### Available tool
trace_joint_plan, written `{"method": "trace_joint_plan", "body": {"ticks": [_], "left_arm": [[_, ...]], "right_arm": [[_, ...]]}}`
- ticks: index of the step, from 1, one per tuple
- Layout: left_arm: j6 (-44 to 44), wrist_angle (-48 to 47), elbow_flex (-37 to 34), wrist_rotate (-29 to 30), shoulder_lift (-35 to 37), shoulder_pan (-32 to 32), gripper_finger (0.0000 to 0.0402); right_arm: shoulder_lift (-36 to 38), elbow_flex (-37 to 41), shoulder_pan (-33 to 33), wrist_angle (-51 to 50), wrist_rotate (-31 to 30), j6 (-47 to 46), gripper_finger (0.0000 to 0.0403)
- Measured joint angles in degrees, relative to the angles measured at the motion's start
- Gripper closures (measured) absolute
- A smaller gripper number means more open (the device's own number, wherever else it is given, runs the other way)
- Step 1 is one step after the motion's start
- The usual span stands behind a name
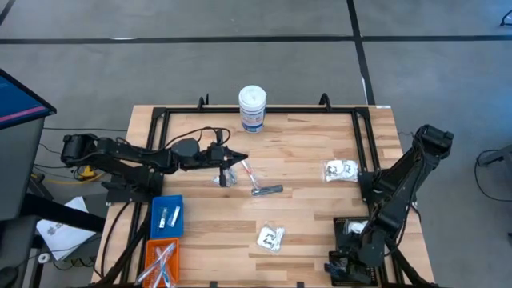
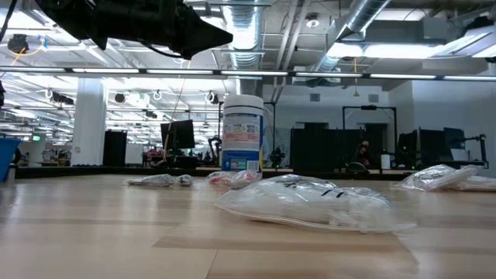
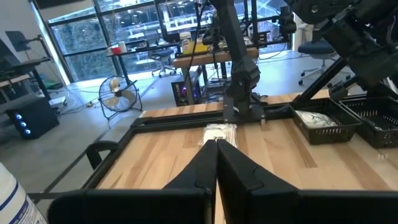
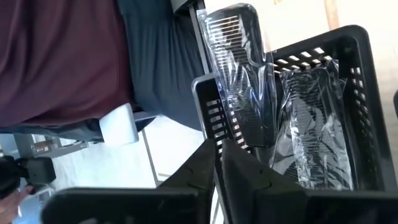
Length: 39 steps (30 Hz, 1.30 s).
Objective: Pick & Place Travel size toiletries
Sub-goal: Put the black comb into the bottom black bin
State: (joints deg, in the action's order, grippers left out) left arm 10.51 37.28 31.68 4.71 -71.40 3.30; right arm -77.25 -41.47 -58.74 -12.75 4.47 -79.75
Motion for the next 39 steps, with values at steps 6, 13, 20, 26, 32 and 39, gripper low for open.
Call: {"method": "trace_joint_plan", "body": {"ticks": [6,13,20,26,32,39], "left_arm": [[-0.01,0.06,0.00,-2.90,0.00,0.01,0.0400],[-0.01,0.11,0.00,-4.27,0.00,0.00,0.0400],[-0.02,0.04,0.00,-4.30,0.00,0.01,0.0400],[-0.18,-0.33,0.00,-4.31,0.00,-0.01,0.0400],[-0.43,-0.35,0.00,-4.33,0.00,0.01,0.0400],[-0.38,-0.40,0.00,-4.35,0.00,-0.01,0.0400]], "right_arm": [[0.00,0.00,2.17,1.92,-0.50,1.45,0.0401],[0.04,-0.04,11.69,7.11,-4.33,9.04,0.0402],[-2.30,0.02,15.69,6.13,3.95,9.77,0.0402],[-8.40,-0.15,14.15,20.35,7.72,13.74,0.0403],[-13.15,-0.04,14.28,19.90,12.11,9.19,0.0403],[-13.34,-0.04,14.56,19.74,15.04,7.69,0.0403]]}}
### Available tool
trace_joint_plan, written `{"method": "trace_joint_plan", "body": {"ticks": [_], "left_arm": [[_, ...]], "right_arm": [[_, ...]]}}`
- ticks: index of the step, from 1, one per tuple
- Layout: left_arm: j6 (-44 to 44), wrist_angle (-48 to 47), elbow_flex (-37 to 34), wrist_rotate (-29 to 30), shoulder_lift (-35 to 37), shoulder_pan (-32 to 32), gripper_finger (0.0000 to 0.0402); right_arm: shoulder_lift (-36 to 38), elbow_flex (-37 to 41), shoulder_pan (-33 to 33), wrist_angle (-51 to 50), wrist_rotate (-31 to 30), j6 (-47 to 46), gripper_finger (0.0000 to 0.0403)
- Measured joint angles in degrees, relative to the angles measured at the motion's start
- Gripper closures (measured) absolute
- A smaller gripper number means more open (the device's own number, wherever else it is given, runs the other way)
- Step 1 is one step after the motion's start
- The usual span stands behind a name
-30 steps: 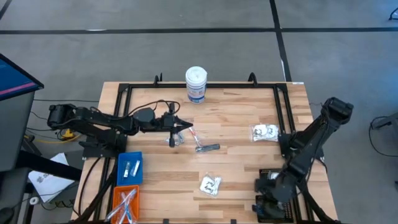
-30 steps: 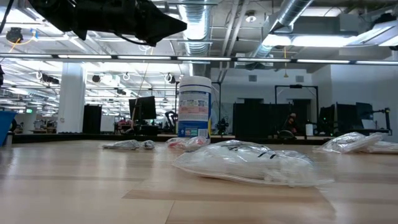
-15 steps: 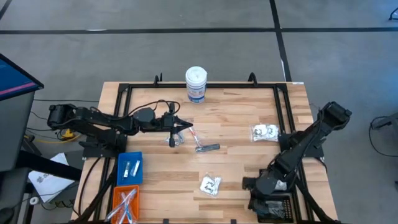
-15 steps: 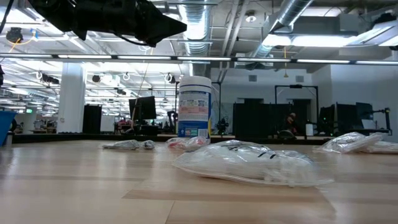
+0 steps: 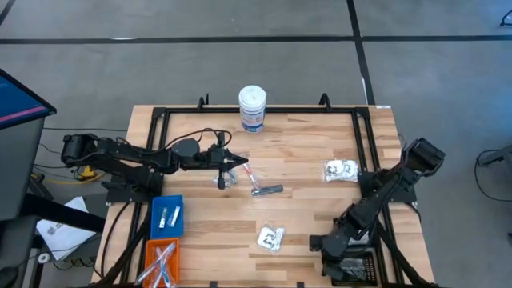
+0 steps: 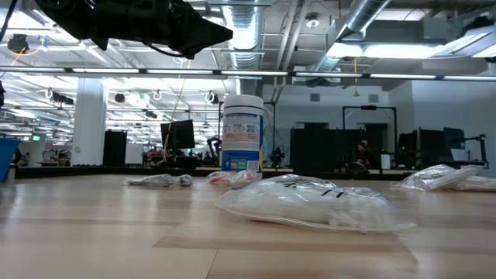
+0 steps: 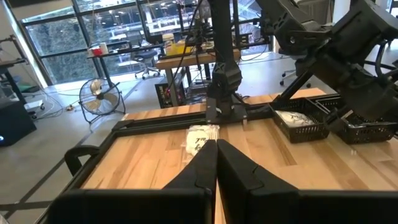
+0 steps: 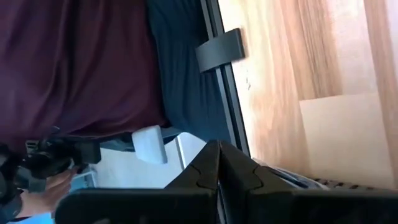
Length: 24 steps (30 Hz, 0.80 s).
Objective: Pick & Place Travel size toiletries
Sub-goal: Put the black comb into the bottom black bin
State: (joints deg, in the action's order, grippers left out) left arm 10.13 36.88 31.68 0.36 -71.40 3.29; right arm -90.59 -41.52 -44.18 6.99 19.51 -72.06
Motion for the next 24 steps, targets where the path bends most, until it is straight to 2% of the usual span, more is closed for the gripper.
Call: {"method": "trace_joint_plan", "body": {"ticks": [5,8,11,16,24], "left_arm": [[0.10,-0.02,0.00,0.00,0.00,0.01,0.0401],[0.11,-0.04,0.00,0.00,0.00,0.00,0.0401],[0.11,-0.04,0.00,0.00,0.00,0.02,0.0401],[0.13,-0.07,0.00,0.00,0.00,0.02,0.0401],[0.15,-0.70,-0.02,0.00,0.00,0.24,0.0401]], "right_arm": [[1.99,0.00,0.49,-1.58,1.09,-1.03,0.0403],[4.13,-1.11,1.73,-3.23,-1.72,2.38,0.0403],[5.57,-3.47,2.98,-10.92,-4.59,4.98,0.0403],[4.99,-7.43,3.07,-23.89,-4.51,7.35,0.0403],[5.03,-8.70,2.61,-24.84,-5.12,9.07,0.0403]]}}
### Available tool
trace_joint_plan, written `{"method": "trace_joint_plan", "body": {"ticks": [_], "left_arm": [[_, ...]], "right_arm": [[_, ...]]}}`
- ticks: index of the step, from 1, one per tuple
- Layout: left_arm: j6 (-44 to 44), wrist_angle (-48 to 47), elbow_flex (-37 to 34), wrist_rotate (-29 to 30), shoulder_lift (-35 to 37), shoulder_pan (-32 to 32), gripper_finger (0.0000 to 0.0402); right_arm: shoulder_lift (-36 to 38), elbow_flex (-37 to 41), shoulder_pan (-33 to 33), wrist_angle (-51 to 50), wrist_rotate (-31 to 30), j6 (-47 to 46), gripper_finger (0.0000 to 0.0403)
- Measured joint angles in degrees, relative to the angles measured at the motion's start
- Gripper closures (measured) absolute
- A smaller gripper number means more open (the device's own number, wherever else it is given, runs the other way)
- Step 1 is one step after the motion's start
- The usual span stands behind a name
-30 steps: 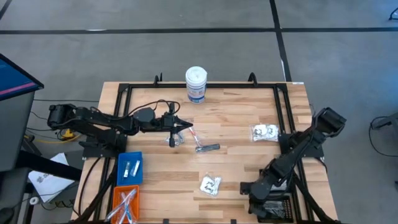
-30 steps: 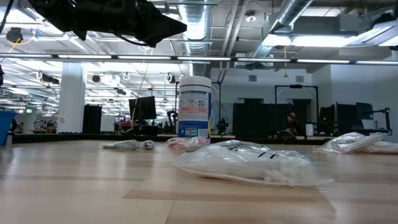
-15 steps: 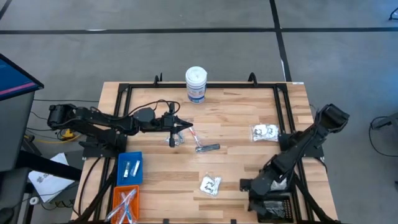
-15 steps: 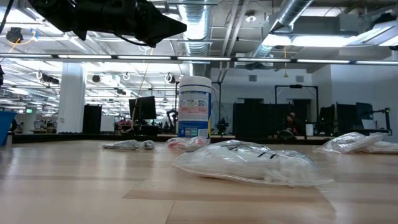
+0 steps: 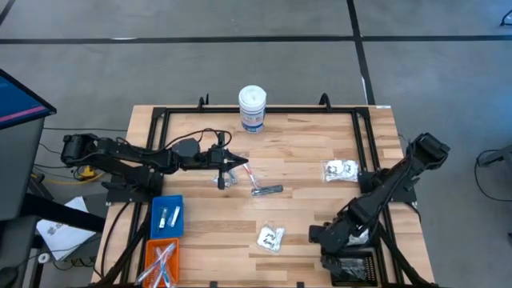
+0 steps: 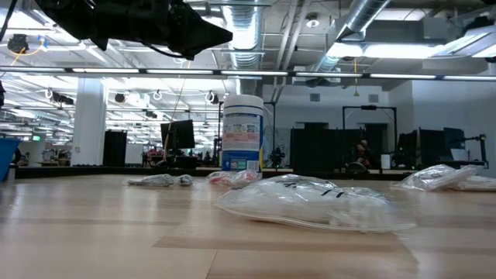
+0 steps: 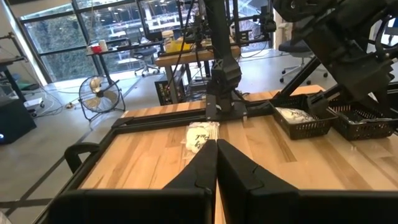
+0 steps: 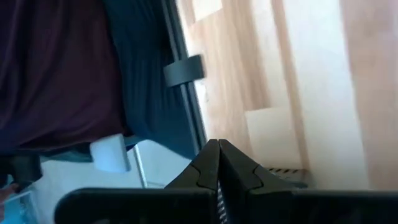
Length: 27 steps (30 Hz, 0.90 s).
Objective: Pick & Place Travel size toiletries
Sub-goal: Put the black comb into the bottom black bin
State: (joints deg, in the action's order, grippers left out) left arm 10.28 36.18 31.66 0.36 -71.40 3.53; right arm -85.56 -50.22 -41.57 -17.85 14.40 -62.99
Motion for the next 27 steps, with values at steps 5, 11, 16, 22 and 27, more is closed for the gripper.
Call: {"method": "trace_joint_plan", "body": {"ticks": [5,11,16,22,27], "left_arm": [[-0.02,-0.05,0.00,0.00,0.00,0.00,0.0401],[-0.01,-0.16,0.00,0.01,0.00,0.00,0.0401],[-0.02,-0.23,0.00,0.00,0.00,0.00,0.0401],[-0.02,-0.31,0.00,0.02,0.00,0.00,0.0401],[-0.02,-0.45,0.00,0.02,0.00,0.00,0.0401]], "right_arm": [[0.00,0.02,0.09,-0.34,-1.90,0.18,0.0403],[0.00,0.02,-0.40,-1.83,-1.82,0.14,0.0403],[0.00,0.02,-0.40,-1.85,-1.64,0.03,0.0403],[0.00,0.02,-0.40,-1.85,-1.64,-0.02,0.0403],[-0.02,0.02,-0.40,-1.87,-2.23,-0.01,0.0403]]}}
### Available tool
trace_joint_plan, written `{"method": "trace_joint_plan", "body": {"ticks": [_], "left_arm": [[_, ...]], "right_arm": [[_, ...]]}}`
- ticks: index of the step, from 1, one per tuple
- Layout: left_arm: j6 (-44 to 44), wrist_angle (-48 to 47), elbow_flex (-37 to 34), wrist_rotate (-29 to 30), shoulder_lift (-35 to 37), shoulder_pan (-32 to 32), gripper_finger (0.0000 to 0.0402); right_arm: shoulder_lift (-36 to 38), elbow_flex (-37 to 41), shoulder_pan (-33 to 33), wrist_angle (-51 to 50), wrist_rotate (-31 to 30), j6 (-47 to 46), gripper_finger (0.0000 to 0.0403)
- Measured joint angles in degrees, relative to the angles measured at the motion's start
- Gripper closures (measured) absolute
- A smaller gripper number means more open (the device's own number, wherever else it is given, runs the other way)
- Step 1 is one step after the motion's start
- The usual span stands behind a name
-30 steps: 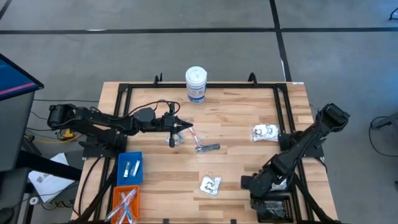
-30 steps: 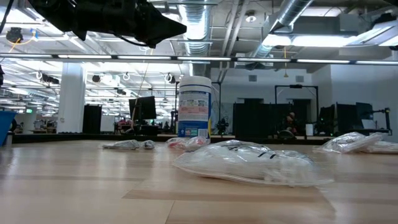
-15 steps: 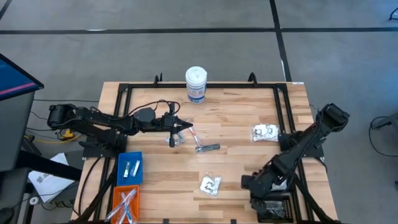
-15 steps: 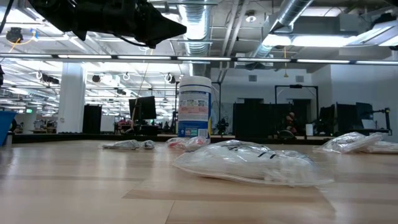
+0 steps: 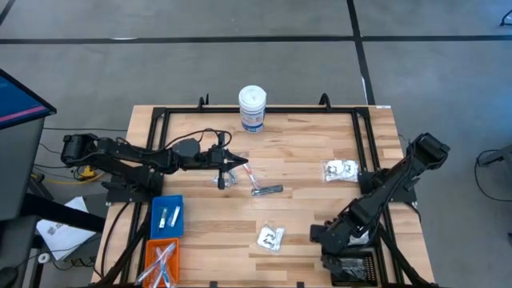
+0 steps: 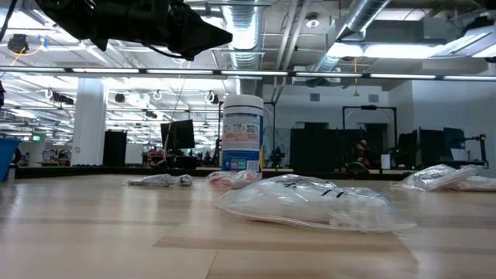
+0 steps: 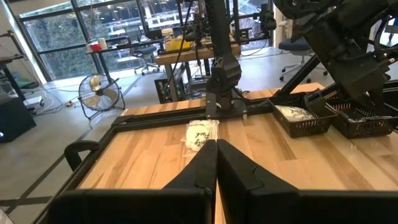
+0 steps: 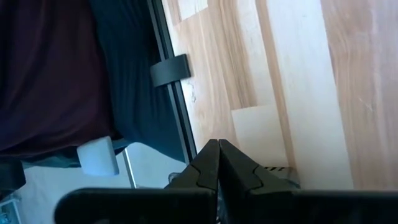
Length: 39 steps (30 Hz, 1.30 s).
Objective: Pick & Place Travel size toiletries
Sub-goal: Put the black comb into the bottom black bin
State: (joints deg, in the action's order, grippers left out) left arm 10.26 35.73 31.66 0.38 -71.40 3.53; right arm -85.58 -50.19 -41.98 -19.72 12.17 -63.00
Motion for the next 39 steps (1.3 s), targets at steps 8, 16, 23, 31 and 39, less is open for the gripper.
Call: {"method": "trace_joint_plan", "body": {"ticks": [8,16,23,31,39], "left_arm": [[0.00,-0.10,0.00,0.02,0.00,0.00,0.0401],[0.00,-0.20,-0.07,0.27,0.00,0.00,0.0401],[-0.06,-0.10,-0.49,0.31,0.00,0.00,0.0401],[-0.15,-0.23,-0.61,0.51,0.00,0.00,0.0401],[-0.09,-0.06,-0.61,0.50,-0.02,0.00,0.0401]], "right_arm": [[-0.02,0.02,3.30,1.53,-1.78,-2.37,0.0403],[-11.94,-19.78,4.59,-17.74,-5.01,10.21,0.0403],[-19.27,-33.36,2.14,-39.81,-10.41,14.51,0.0403],[-19.56,-30.58,0.69,-33.95,-7.64,9.29,0.0403],[-19.85,-25.19,-0.50,-31.20,-0.06,7.04,0.0403]]}}
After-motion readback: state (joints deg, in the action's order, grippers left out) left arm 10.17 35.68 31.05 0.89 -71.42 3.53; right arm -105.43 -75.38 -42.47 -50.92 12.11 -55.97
